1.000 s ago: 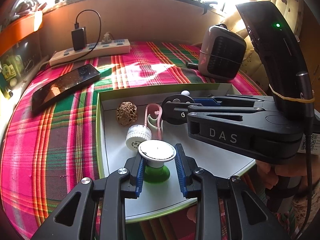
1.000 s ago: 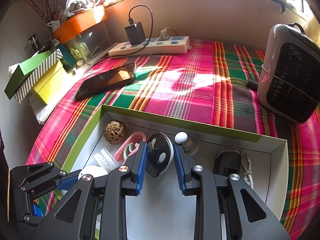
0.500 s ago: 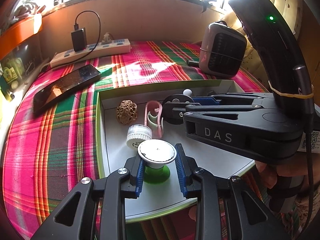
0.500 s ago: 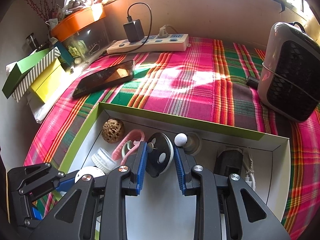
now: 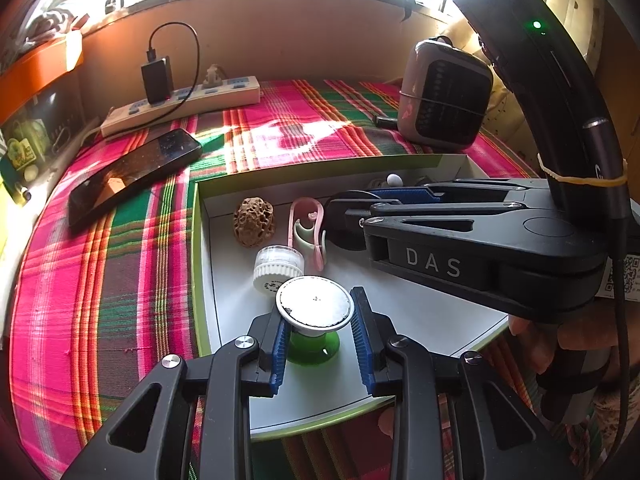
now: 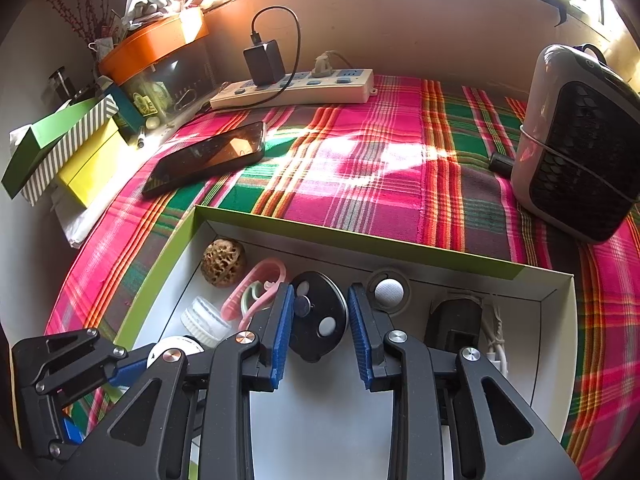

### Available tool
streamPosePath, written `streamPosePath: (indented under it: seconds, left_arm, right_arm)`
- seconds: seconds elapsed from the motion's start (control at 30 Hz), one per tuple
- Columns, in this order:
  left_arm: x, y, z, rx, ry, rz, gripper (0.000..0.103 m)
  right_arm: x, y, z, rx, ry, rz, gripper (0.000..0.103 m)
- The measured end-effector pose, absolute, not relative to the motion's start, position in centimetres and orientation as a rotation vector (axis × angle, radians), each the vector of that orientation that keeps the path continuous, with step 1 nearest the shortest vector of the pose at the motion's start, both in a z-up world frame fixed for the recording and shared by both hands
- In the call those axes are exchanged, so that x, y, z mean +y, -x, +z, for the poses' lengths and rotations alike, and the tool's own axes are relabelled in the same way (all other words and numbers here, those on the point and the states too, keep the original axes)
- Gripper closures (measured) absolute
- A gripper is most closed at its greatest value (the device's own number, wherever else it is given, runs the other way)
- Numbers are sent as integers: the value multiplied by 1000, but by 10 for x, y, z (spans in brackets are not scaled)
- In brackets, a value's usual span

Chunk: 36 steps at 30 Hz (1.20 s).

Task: Organize objects
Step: 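Lower into the box and open right tool, then left tool, releasing disc and container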

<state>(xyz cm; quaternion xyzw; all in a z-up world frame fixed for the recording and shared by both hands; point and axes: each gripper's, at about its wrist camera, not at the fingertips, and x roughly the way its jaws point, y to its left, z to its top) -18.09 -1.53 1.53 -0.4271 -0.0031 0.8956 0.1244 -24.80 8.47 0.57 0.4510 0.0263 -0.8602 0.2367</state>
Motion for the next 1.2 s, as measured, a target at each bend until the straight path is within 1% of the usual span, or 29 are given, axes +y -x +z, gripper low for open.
streamPosePath:
  seconds: [0.07,0.23,0.3,0.37,0.6,0.8,1.0,1.2]
  left_arm:
    - [-15,179,16,-1,1243,2613,74]
    - [-15,178,16,1,1244,2613,69]
    - [-16,177,15,0,1244,2612,68]
    - [-15,177,15,3,1244,2612,68]
    - [-17,172,16,-6,1248,2613,64]
    - [-18,169,18,-14,1249,2615,64]
    - [-16,166,21,-12,1243,2620,59]
    - [-15,156,27,-21,1221,2634,58]
  right_arm:
    - [86,247,5,66,-1237,-2358,68]
    - [86,247,6,64,-1235,-2362,67]
    - [87,247,6,60,-1233,-2360,65]
    - [86,246,7,60,-1233,-2358,60]
    - [86,242,10,57,-1219,-2361,60]
    - [89,237,15,45,-1201,-2372,57]
    - [92,228,20,23,-1186,-2375,57]
    - [98,216,29,-4,-1152,-2384,56]
